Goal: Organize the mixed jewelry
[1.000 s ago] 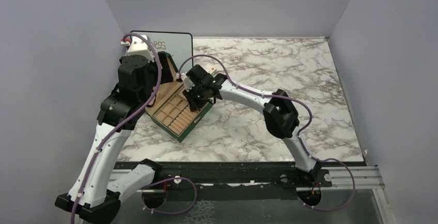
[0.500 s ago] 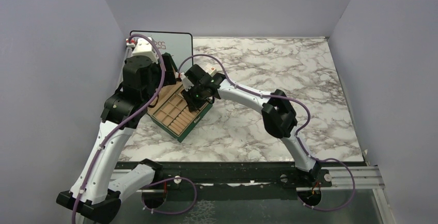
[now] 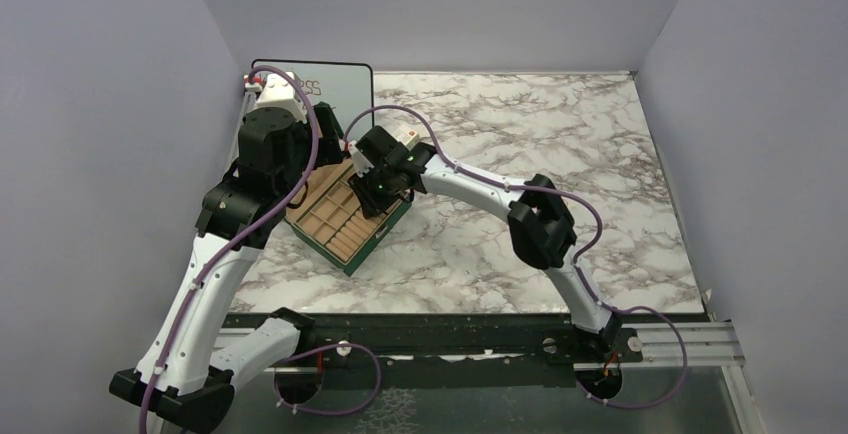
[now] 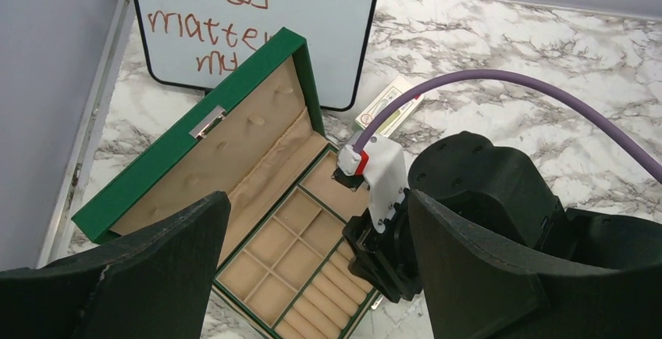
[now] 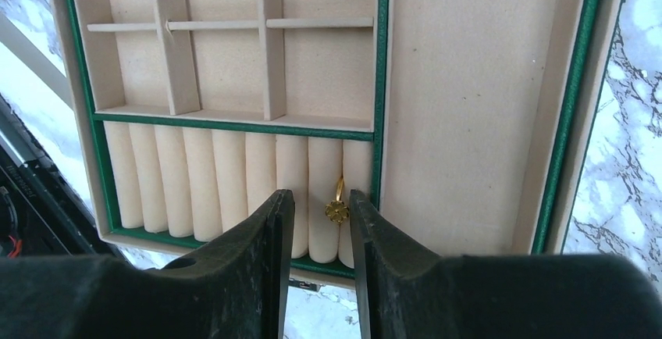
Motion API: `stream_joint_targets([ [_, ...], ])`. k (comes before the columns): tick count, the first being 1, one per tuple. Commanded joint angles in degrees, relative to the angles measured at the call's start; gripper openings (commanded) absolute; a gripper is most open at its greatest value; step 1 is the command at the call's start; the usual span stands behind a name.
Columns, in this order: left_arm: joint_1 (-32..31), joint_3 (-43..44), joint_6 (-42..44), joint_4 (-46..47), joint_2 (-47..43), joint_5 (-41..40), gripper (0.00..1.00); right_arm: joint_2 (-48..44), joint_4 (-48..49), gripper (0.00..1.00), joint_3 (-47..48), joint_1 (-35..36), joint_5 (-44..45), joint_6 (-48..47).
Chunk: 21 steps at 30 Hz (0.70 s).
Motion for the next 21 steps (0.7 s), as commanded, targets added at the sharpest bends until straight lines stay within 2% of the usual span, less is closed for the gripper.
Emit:
stream_joint_targets([
  [1,-0.35,0.17,-0.69,1.49,-0.30,1.08,0.85,-3.61,1.03,0.37,-1.50,-0.04,2.71,1.12],
  [9,-0.35,0.42,-0.69,1.52,-0.37,1.12,0.85,-6.63,2.80,0.36,-3.21,-0.04,4.07,3.20],
  [21,-0.35,-0.88,-1.24,2.12,0.21,4.50,0.86,-7.98,7.49,0.54,-7.53,-3.19,15.11,4.60],
])
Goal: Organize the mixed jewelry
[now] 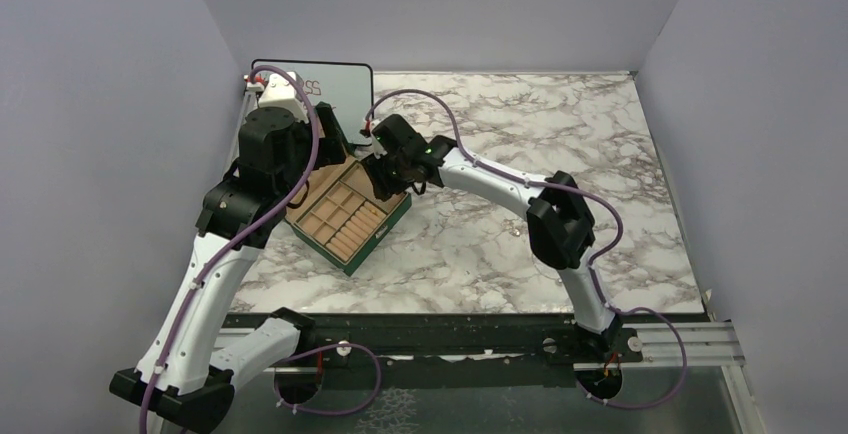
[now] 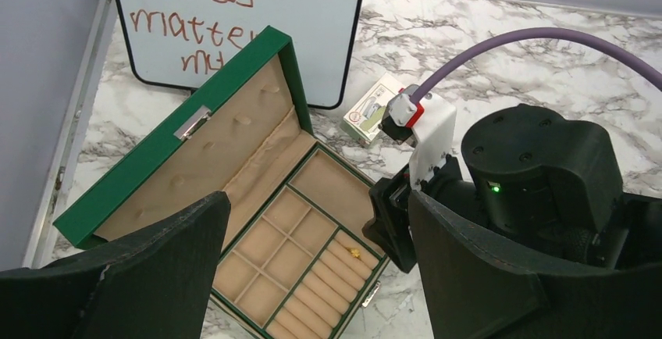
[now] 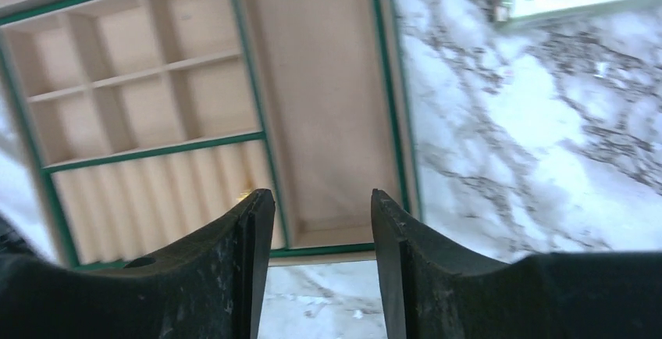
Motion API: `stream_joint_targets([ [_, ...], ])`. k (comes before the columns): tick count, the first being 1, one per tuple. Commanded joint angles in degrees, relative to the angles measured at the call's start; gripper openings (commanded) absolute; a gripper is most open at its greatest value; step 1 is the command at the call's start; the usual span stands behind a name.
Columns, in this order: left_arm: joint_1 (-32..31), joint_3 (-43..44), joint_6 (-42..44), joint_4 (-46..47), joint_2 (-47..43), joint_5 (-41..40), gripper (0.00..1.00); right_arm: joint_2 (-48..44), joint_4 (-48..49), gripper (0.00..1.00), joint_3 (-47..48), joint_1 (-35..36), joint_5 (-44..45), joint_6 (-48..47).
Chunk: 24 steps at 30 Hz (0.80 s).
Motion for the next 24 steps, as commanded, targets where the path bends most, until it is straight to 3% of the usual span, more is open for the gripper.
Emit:
stream_joint_targets([
  [1,-0.32,-1.19,-0.90,2.23,0.22,3.61,0.86,-0.79,2.92,0.55,-0.94,-1.09,7.09,-0.34],
  [10,-0.35,-3.71,-2.26,3.80,1.23,7.47,0.86,3.10,2.03,0.59,0.89,-2.51,7.80,-1.37],
  [17,-0.34,-5.37,-3.29,5.00,1.95,9.50,0.86,4.33,0.67,0.47,-0.47,-2.93,4.17,-2.83],
  [24,-0.34,-6.38,-3.07,6.24,3.93,13.37,0.85,0.86,1.82,0.22,-6.49,-3.36,6.08,-1.34],
])
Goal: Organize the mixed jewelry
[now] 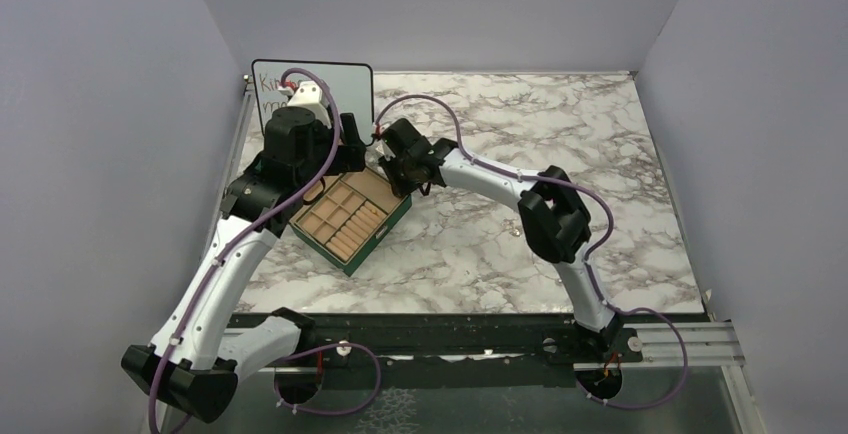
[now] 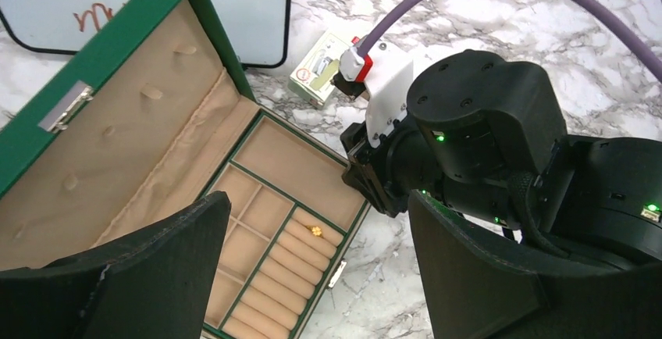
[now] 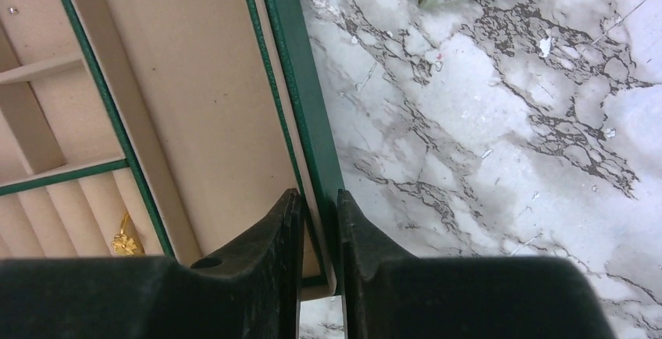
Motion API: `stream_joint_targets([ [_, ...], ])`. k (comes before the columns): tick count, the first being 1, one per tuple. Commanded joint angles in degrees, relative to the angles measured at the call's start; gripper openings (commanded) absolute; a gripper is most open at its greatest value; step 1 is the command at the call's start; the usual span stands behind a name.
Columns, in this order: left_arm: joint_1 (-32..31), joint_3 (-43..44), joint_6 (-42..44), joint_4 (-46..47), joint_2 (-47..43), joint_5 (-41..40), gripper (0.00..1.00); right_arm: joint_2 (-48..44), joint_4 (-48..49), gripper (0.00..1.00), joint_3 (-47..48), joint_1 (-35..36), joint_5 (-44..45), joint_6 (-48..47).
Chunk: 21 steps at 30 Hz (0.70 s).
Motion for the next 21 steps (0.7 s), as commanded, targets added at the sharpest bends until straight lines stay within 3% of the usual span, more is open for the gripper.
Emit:
stream_joint_targets([
  [1,-0.34,-1.41,-0.77,2.88,1.09,4.48,0.86,-3.87,0.79,0.21,-5.93,-0.46,0.95,0.73],
  [11,-0.35,-4.66,-2.33,6.71,2.95,8.69,0.86,-17.28,6.85,0.19,-26.12,-0.70,4.90,7.52],
  [21,-0.30,-11.05,-5.31,12.54,5.59,15.00,0.86,-23.35,3.75,0.21,-36.12,-0.82,14.47,28.73],
])
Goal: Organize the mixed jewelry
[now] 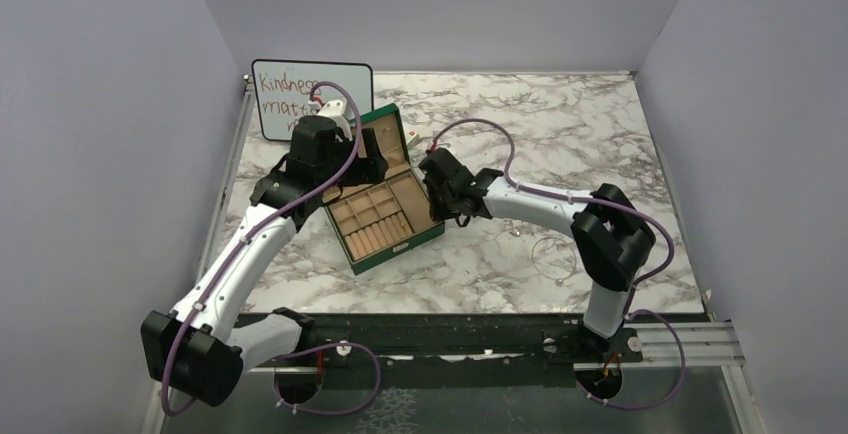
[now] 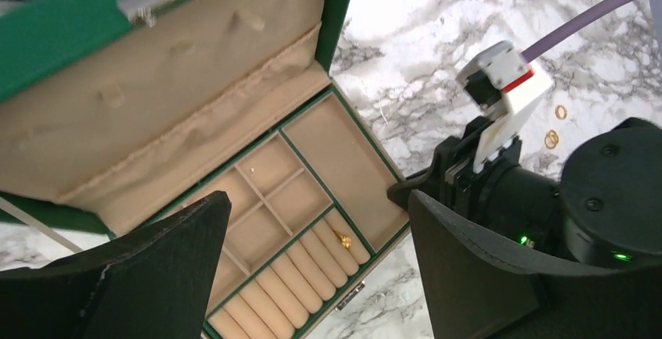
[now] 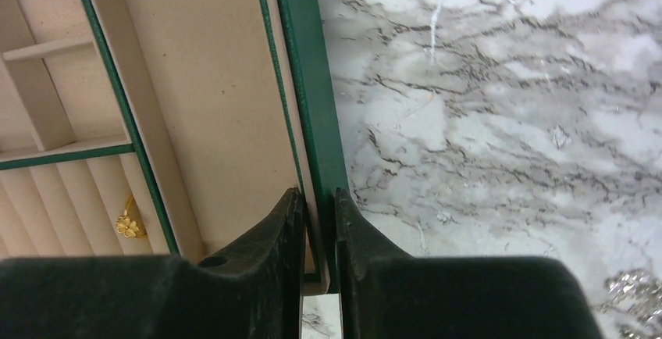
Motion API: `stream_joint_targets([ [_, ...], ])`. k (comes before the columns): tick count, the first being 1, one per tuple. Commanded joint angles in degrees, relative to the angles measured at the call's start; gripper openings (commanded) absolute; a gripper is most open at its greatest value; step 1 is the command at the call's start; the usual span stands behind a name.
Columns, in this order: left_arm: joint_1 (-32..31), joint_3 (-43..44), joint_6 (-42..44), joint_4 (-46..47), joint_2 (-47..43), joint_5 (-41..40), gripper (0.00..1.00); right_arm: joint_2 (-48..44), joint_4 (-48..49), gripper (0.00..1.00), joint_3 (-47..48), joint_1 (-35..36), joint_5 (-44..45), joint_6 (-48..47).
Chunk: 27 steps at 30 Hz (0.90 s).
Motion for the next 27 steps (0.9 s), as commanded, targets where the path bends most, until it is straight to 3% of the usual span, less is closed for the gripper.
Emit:
stream_joint_targets([
  [1,-0.33,-3.32,-2.49,4.99,0.94,5.07,0.86,-1.96,-4.55,0.21,-4.16,-0.64,6.36,11.66],
  [7,-0.35,-6.53,-3.92,7.63,1.45,7.02,0.86,-7.41,-0.77,0.44,-5.87,-0.57,0.67,8.36],
  [12,-0.35,-8.18,-4.77,9.61,1.97,8.81,0.86,-11.81,-1.45,0.55,-3.30,-0.73,0.07,6.42],
  [19,-0.72,-11.53,-6.15,13.89,2.52,11.90,0.77,-16.14,-5.98,0.55,-4.06,-3.26,5.87,6.41],
  [27,-2.38,-12.71,-6.11,17.73,4.21,12.80,0.76,-25.03,-7.91,0.52,-13.09,-20.88,7.13,7.63],
])
